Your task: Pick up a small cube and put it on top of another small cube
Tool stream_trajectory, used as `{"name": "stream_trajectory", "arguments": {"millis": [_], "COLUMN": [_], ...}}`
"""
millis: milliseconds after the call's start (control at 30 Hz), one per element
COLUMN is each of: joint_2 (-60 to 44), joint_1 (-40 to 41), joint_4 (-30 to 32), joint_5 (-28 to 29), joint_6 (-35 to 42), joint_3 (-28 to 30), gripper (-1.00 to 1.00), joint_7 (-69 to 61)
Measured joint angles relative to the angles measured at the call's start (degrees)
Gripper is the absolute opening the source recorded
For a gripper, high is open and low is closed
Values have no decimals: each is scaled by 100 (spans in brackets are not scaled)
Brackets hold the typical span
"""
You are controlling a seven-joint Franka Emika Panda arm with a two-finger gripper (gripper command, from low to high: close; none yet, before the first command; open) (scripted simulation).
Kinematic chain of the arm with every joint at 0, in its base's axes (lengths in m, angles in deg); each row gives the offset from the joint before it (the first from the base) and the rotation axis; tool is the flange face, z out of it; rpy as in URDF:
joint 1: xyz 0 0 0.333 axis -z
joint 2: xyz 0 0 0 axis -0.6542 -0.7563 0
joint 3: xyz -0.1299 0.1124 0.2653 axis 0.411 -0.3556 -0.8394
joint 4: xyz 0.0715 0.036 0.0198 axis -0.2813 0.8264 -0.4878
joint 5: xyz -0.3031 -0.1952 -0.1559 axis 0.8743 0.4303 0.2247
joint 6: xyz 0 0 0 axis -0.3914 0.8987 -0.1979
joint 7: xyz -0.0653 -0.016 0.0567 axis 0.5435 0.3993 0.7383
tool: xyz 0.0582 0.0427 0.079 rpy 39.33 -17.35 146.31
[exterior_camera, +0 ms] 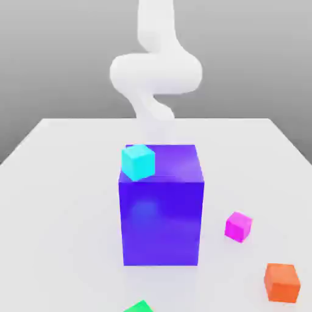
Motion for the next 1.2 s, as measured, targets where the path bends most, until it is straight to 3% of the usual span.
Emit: {"name": "stream_trajectory", "arguments": {"millis": [367, 733, 900, 1000, 1200], "joint_2": [-1562, -3056, -3684, -4038, -4705], "joint_1": [-1252, -2186, -2398, -2516, -2609], "joint_4": [1121, 2228, 2749, 3065, 3024], "joint_5": [-761, -1060, -721, -123, 641], "joint_6": [-1067, -2144, -2676, -2996, -3545], "joint_3": [33, -471, -809, -935, -697], "gripper": [0, 0, 0, 0, 0], "joint_7": [-1034, -1719, -1683, -1391, -943]}}
